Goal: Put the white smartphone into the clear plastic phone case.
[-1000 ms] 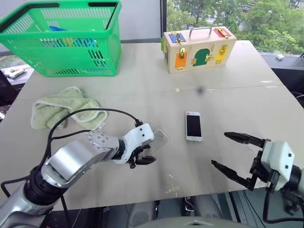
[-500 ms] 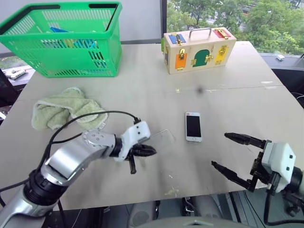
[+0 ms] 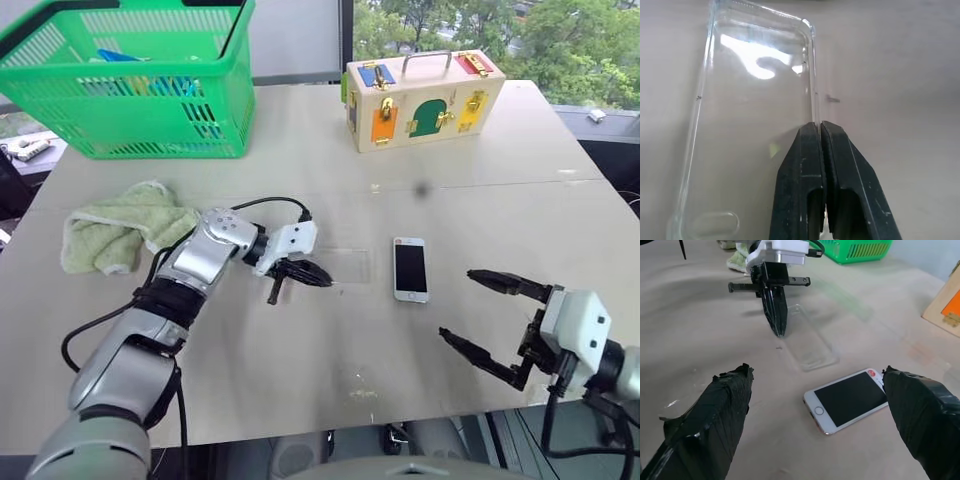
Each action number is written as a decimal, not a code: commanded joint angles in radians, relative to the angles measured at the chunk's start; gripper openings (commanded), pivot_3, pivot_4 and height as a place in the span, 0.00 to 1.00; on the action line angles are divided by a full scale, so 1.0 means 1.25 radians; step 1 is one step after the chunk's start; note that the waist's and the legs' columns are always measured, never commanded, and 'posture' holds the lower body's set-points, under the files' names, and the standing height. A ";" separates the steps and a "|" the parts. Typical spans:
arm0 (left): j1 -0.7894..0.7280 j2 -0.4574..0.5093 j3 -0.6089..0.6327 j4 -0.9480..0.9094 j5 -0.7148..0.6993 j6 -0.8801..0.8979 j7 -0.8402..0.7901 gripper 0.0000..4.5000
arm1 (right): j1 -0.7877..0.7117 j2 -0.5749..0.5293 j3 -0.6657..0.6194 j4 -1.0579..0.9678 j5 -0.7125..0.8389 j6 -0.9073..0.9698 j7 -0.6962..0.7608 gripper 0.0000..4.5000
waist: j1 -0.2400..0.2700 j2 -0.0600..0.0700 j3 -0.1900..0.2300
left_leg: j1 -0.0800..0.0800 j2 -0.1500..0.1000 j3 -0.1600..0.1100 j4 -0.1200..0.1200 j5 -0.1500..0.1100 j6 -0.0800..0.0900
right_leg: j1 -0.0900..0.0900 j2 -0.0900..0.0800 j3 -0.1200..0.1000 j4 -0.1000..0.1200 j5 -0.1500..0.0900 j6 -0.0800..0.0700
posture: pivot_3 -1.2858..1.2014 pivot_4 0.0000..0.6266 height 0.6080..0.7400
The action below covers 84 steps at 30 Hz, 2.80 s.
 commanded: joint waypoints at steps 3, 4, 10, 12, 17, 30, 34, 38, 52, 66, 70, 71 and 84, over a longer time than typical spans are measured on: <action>0.050 0.009 0.020 -0.114 0.018 0.033 0.002 0.01 | -0.015 -0.005 0.008 -0.029 0.049 0.093 -0.060 1.00 | -0.001 0.000 0.000 | 0.000 0.000 0.000 0.001 0.000 0.000 | 0.000 0.000 0.001 0.000 0.000 0.000 | 0.52 0.24 1.00; 0.060 0.011 0.030 -0.141 0.011 0.066 0.013 0.01 | -0.031 -0.002 0.021 -0.023 0.037 0.108 -0.081 1.00 | -0.002 0.000 0.000 | 0.000 0.000 0.000 0.001 0.000 0.001 | 0.000 -0.001 0.001 0.001 0.000 0.000 | 0.52 0.24 1.00; 0.116 0.042 0.110 -0.310 -0.045 0.225 0.060 0.58 | -0.169 0.001 0.121 0.018 0.029 0.327 -0.228 1.00 | -0.013 0.000 0.000 | 0.001 0.001 -0.002 0.006 0.000 0.001 | 0.001 -0.001 0.000 0.005 -0.002 -0.003 | 0.52 0.24 1.00; 0.144 0.057 0.153 -0.366 -0.070 0.268 0.089 0.79 | -0.246 0.036 0.149 0.063 0.047 0.381 -0.264 1.00 | -0.017 -0.001 0.001 | 0.000 0.002 -0.002 0.007 0.000 0.001 | 0.001 -0.002 0.001 0.005 -0.001 -0.003 | 0.52 0.24 1.00; 0.225 0.079 0.268 -0.445 -0.141 0.360 0.159 0.98 | -0.413 0.135 0.248 0.168 0.006 0.471 -0.356 1.00 | -0.024 0.000 0.001 | 0.001 0.003 -0.001 0.007 0.000 0.000 | 0.001 0.001 0.001 0.006 -0.001 -0.004 | 0.52 0.24 1.00; 0.468 0.059 0.506 -0.546 -0.294 0.287 0.229 0.98 | -0.608 0.311 0.373 0.428 -0.117 0.554 -0.464 1.00 | -0.019 0.000 0.001 | 0.000 0.001 0.000 0.006 0.000 0.001 | 0.000 -0.001 0.001 0.005 0.001 -0.001 | 0.52 0.24 1.00; 0.498 0.072 0.534 -0.557 -0.315 0.295 0.230 0.98 | -0.623 0.341 0.377 0.439 -0.130 0.639 -0.490 1.00 | -0.019 0.000 0.001 | 0.001 0.002 -0.001 0.006 0.000 0.000 | 0.001 -0.001 0.001 0.006 -0.001 -0.004 | 0.52 0.24 1.00; 0.520 0.096 0.560 -0.606 -0.347 0.324 0.246 0.98 | -0.658 0.370 0.397 0.437 -0.150 0.780 -0.528 1.00 | -0.023 -0.001 0.000 | 0.001 0.003 -0.001 0.006 0.000 0.000 | 0.001 -0.002 0.001 0.006 -0.001 -0.004 | 0.52 0.24 1.00; 0.516 0.097 0.530 -0.549 -0.332 0.284 0.245 1.00 | -0.704 0.488 0.379 0.503 -0.227 0.996 -0.616 0.73 | -0.035 -0.003 -0.011 | 0.002 0.002 -0.001 0.006 0.000 0.000 | 0.001 -0.004 0.000 0.005 -0.001 -0.004 | 0.52 0.24 1.00; 0.459 0.082 0.495 -0.589 -0.346 0.335 0.322 1.00 | -0.632 -0.082 0.527 0.436 -0.137 0.564 -0.094 0.66 | -0.007 0.000 -0.010 | 0.000 -0.001 -0.001 0.005 -0.005 0.008 | 0.004 -0.006 -0.002 -0.004 -0.003 -0.001 | 0.52 0.24 1.00; 0.456 0.084 0.499 -0.610 -0.355 0.355 0.341 1.00 | -0.638 -0.083 0.516 0.492 -0.154 0.555 -0.071 0.99 | -0.014 0.000 -0.010 | 0.000 -0.001 0.000 0.004 -0.005 0.007 | 0.004 -0.006 -0.001 -0.004 -0.003 -0.001 | 0.52 0.24 1.00; 0.456 0.085 0.502 -0.618 -0.359 0.363 0.347 1.00 | -0.640 -0.065 0.501 0.493 -0.156 0.573 -0.094 0.99 | -0.014 0.000 -0.010 | 0.000 -0.001 -0.001 0.004 -0.005 0.007 | 0.004 -0.006 -0.001 -0.004 -0.003 -0.001 | 0.52 0.24 1.00; 0.438 0.158 0.517 -0.705 -0.447 0.471 0.342 1.00 | -0.586 0.133 0.406 0.384 -0.135 0.864 -0.262 0.86 | -0.014 -0.002 -0.011 | 0.001 0.000 -0.001 0.003 -0.004 0.006 | 0.004 -0.007 -0.001 -0.002 -0.003 -0.001 | 0.52 0.24 1.00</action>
